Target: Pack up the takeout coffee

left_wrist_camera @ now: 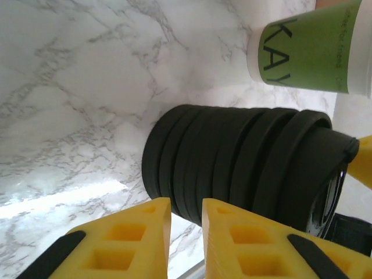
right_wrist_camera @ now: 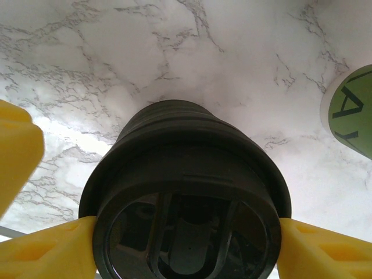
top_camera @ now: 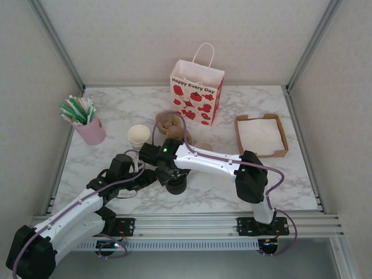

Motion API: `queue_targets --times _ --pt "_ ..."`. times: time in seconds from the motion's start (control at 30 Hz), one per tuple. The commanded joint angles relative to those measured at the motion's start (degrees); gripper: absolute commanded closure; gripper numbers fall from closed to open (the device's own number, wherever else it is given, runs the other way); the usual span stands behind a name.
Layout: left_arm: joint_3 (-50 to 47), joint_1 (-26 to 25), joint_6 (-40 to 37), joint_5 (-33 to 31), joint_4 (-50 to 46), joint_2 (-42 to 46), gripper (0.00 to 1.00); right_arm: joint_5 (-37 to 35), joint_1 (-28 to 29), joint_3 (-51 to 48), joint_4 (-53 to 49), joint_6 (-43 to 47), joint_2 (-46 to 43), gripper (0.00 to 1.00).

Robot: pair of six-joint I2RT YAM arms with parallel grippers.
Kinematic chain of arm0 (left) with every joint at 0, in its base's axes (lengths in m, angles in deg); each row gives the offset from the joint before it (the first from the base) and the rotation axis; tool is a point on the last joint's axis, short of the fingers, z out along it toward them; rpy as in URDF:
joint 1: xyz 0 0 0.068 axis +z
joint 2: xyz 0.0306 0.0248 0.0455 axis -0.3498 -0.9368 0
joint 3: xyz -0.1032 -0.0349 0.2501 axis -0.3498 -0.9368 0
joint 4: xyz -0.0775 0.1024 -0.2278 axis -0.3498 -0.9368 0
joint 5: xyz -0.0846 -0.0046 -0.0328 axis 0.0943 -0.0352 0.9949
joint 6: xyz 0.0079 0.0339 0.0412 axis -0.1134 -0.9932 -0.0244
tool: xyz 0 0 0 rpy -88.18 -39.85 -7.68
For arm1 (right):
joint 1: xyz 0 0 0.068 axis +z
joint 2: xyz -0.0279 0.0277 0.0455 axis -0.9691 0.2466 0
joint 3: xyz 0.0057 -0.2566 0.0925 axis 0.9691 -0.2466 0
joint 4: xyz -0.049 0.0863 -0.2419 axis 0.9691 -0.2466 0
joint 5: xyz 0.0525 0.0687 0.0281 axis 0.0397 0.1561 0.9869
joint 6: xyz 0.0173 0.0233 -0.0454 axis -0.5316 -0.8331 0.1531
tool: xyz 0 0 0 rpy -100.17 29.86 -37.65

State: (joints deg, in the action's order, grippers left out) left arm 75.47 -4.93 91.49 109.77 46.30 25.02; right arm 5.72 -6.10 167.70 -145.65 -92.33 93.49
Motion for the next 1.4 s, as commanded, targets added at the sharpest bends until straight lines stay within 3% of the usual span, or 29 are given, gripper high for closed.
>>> queue_targets --times 0.0,0.87,1.37 --pt "-2.8 0.1 3.1 5.23 8.74 -0.82 0.79 0.4 0.01 -1.18 0.87 -1.28 -2.22 0.26" --pt "-9.75 0.71 8.65 12.17 22.61 -2.21 0.72 2.74 -1.08 -4.08 3.47 -1.61 -3.4 0.26" --pt "-14.07 7.04 13.15 18.38 29.16 1.78 0.65 3.49 -1.47 -4.96 4.16 -1.71 -3.87 0.26"
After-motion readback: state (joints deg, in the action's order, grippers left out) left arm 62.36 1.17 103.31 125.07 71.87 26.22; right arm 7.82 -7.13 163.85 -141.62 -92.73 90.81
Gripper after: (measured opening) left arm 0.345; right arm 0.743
